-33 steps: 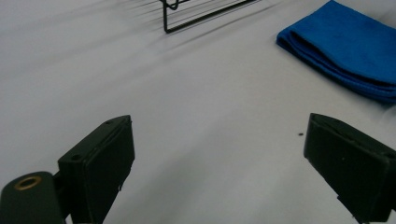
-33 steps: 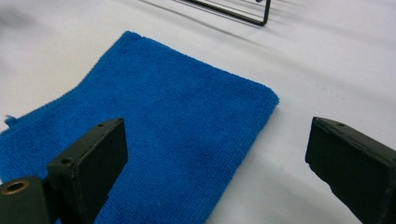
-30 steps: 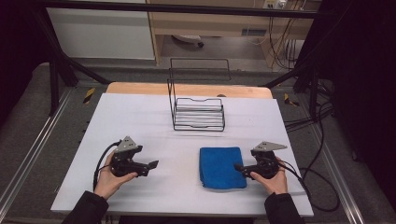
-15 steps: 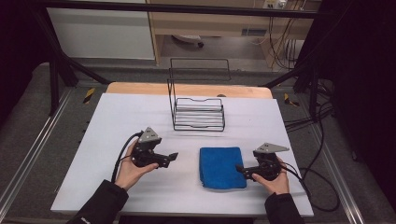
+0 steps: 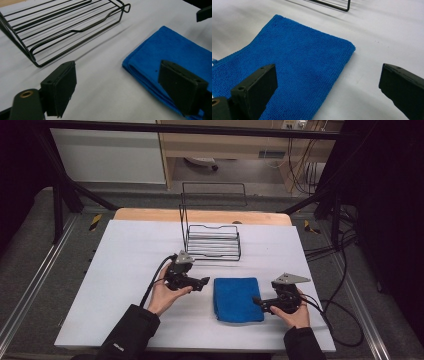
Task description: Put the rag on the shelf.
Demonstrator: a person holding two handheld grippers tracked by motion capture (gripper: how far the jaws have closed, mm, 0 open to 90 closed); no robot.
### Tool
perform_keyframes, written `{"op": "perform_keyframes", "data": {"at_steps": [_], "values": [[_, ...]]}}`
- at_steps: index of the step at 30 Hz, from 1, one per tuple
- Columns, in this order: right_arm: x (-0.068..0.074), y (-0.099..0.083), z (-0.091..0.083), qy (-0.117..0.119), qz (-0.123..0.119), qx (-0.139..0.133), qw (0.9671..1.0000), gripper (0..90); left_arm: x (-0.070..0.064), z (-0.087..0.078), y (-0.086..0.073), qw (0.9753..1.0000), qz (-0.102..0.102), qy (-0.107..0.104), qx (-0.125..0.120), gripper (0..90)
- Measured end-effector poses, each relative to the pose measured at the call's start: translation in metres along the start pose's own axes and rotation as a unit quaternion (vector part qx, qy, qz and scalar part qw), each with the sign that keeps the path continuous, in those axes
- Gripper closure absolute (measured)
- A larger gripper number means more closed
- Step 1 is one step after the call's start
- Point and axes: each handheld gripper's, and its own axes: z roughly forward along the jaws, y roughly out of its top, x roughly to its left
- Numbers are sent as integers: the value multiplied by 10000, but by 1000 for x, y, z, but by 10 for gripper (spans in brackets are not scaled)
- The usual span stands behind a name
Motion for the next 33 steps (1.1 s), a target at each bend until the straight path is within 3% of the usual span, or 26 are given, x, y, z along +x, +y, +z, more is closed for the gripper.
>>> {"op": "perform_keyframes", "data": {"at_steps": [8, 13, 14, 19, 33], "values": [[0, -1, 0, 12, -46, 28, 10000, 35, -10, 31, 3, 9996, -165, 3, 208, 350], [1, -1, 0, 31, -27, 21, 10000, 39, -15, 50, 3, 9988, -302, -101, 362, 440], [0, -1, -1, 33, -31, 19, 10000, 40, -15, 53, 3, 9987, -315, -118, 390, 496], [0, 0, -1, 37, 3, 13, 10000, 44, -18, 63, 0, 9978, -201, -109, 615, 582], [-2, 1, -1, 53, 35, -30, 10000, 54, -21, 76, 0, 9970, -189, -201, 723, 672]]}}
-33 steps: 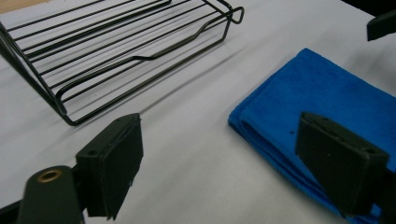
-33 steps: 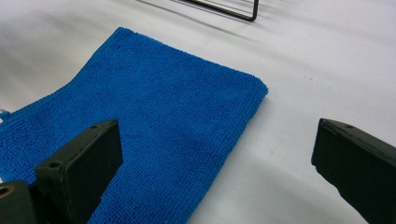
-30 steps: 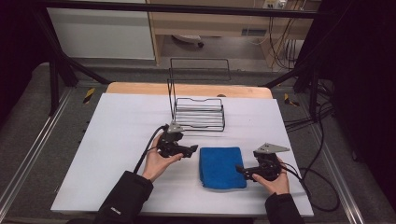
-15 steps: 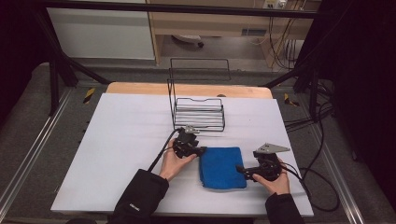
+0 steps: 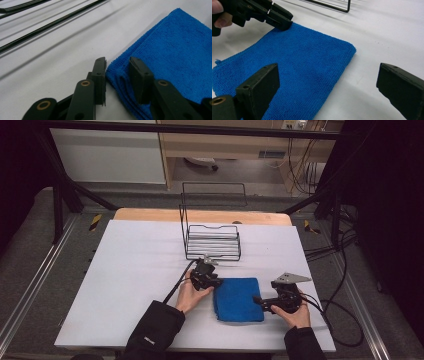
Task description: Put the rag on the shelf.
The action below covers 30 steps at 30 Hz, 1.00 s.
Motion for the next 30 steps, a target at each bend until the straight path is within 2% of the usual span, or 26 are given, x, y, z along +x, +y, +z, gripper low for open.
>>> {"op": "perform_keyframes", "data": {"at_steps": [3, 5, 7, 13, 17, 19, 22, 23, 24, 27, 30], "values": [[-1, 1, 0, 3, 53, -10, 10000, 57, 0, 0, 0, 10000, 7, 5, 13, 698], [-2, 2, 1, 3, 60, -24, 10000, 57, 0, 0, 0, 9999, -63, -87, 32, 754], [-4, 5, 3, -46, 73, -32, 10000, 50, -1, 0, 0, 9999, -72, -69, 38, 804], [-7, 11, 10, -107, 125, 15, 9999, 29, -3, 0, 0, 10000, -57, -13, 39, 826], [-9, 17, 21, -149, 141, 66, 9998, 20, -6, 1, 0, 9999, 94, 93, 20, 830], [-10, 21, 27, -197, 195, 82, 9996, 36, -7, 1, 0, 9999, 102, 113, 9, 831], [-13, 26, 37, -219, 142, 138, 9996, 103, -8, 1, -1, 9998, 138, 118, -21, 832], [-15, 27, 42, -255, 233, 180, 9992, 169, -8, 1, -1, 9998, 125, 114, -43, 833], [-15, 27, 42, -255, 233, 180, 9992, 169, -7, 1, -2, 9998, 154, 100, -30, 833], [-20, 28, 48, -304, 283, 277, 9988, 335, -6, 1, -2, 9999, 146, 69, -48, 834], [-24, 28, 52, -342, 315, 387, 9982, 442, -6, 1, -2, 9999, 148, 57, -53, 835]]}}
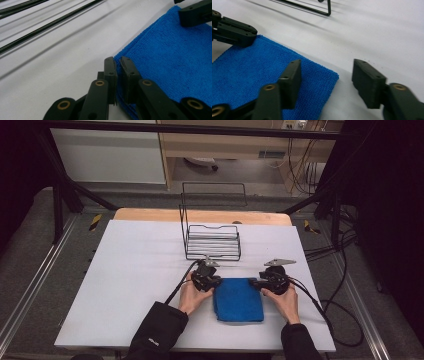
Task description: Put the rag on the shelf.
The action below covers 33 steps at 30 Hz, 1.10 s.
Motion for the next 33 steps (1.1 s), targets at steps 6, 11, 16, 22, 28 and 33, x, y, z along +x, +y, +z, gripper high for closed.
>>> {"op": "perform_keyframes", "data": {"at_steps": [6, 11, 16, 22, 28, 33], "values": [[-4, -2, 4, 58, 80, 125, 9999, 613, 1, 0, 0, 10000, -11, -27, 8, 835], [-4, -4, 4, 196, 199, 184, 9994, 692, 2, 0, 0, 10000, -55, -59, -1, 838], [-3, -4, 5, 336, 399, 219, 9984, 805, 4, 0, -1, 9998, -134, -145, -54, 849], [0, -3, -2, 375, 455, 142, 9982, 845, 9, -4, -4, 9989, -261, -333, -192, 855], [6, 0, -18, 439, 413, -241, 9979, 848, 8, -15, -6, 9973, -325, -459, -467, 857], [10, 0, -30, 442, 314, -498, 9973, 849, 7, -29, -6, 9946, -349, -584, -782, 857]]}}
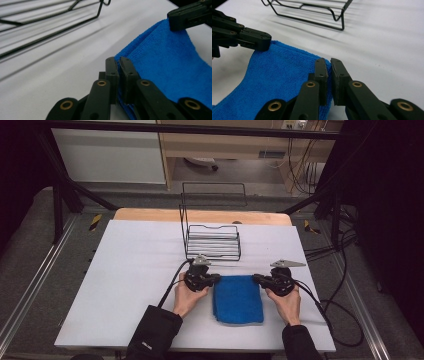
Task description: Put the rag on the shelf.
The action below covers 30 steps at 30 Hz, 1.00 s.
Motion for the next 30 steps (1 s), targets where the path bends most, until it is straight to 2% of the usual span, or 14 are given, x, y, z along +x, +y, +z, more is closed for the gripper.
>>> {"op": "perform_keyframes", "data": {"at_steps": [9, 14, 23, 30], "values": [[11, 2, -17, 33, -203, -462, 9987, 849, -9, -22, 1, 9990, 63, -88, -438, 857], [15, 4, -20, 44, -253, -575, 9980, 849, -12, -29, 0, 9980, 141, -48, -618, 857], [23, 9, -30, 92, -395, -846, 9956, 850, -16, -41, 0, 9952, 141, -20, -963, 857], [31, 14, -40, 116, -504, -1131, 9922, 852, -20, -53, 6, 9924, 203, 37, -1210, 857]]}}
